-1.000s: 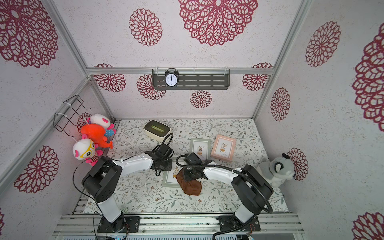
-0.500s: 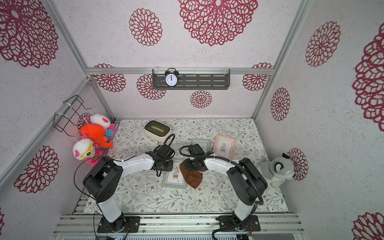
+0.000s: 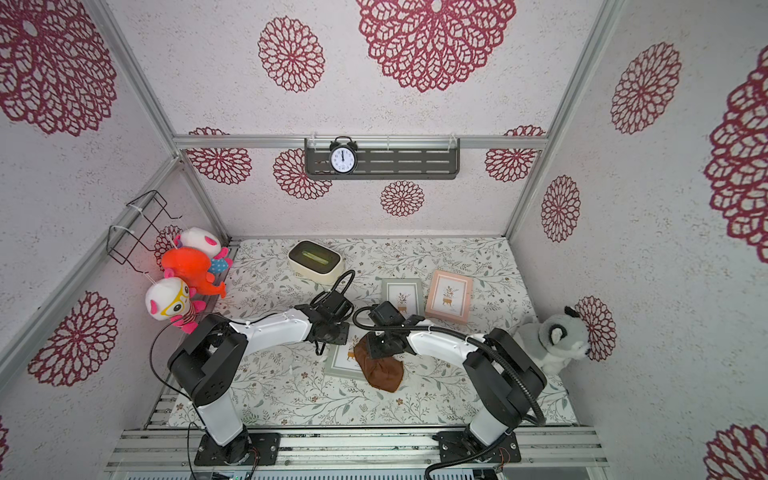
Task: Wipe the picture frame with a cloth
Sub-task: Wipe the dirt from the picture frame.
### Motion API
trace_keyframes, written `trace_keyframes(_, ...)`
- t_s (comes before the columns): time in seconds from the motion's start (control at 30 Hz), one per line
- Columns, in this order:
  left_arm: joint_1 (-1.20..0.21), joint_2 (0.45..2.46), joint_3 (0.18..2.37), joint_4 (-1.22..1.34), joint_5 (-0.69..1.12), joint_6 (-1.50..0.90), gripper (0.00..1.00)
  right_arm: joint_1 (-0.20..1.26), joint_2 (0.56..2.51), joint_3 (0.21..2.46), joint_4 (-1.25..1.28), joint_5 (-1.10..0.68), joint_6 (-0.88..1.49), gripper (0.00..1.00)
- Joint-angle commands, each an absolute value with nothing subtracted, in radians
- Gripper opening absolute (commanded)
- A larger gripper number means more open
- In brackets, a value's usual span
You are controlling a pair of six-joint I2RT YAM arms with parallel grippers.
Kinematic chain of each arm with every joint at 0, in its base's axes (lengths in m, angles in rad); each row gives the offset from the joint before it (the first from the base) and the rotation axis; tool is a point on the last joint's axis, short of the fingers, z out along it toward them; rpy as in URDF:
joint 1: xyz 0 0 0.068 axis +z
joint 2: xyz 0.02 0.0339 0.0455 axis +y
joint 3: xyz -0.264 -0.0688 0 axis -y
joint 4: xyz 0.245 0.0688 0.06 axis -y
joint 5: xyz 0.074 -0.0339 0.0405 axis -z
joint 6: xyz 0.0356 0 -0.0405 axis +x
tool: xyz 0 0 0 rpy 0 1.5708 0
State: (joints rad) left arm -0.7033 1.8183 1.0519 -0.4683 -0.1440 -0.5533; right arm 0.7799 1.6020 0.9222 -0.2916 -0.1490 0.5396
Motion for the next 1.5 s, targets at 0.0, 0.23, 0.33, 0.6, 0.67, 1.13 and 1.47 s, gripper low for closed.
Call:
trace_keyframes(0.0,-0.755,1.915,0.976,-0.650,-0.049,-0.512,0.00,0.718,1.574,0.938,-0.293,-0.100,0.520,0.00)
trace_keyframes(0.23,-0.755,1.885,0.930,-0.593,-0.051,-0.520,0.00,0.666,1.641,1.006,-0.189,-0.122,0.477,0.00)
trace_keyframes(0.33,-0.755,1.879,0.923,-0.579,-0.050,-0.520,0.00,0.667,1.699,1.044,-0.163,-0.139,0.473,0.00)
trace_keyframes(0.6,-0.755,1.866,0.898,-0.542,-0.048,-0.518,0.00,0.707,1.815,1.123,-0.153,-0.159,0.475,0.00)
trace_keyframes(0.67,-0.755,1.865,0.896,-0.538,-0.048,-0.516,0.00,0.727,1.839,1.142,-0.149,-0.165,0.480,0.00)
trace_keyframes(1.13,-0.752,1.836,0.875,-0.566,-0.062,-0.552,0.00,0.712,1.825,1.058,-0.178,-0.127,0.524,0.00)
trace_keyframes(1.47,-0.755,1.744,0.828,-0.663,-0.105,-0.627,0.00,0.820,1.883,1.142,-0.170,-0.155,0.604,0.00)
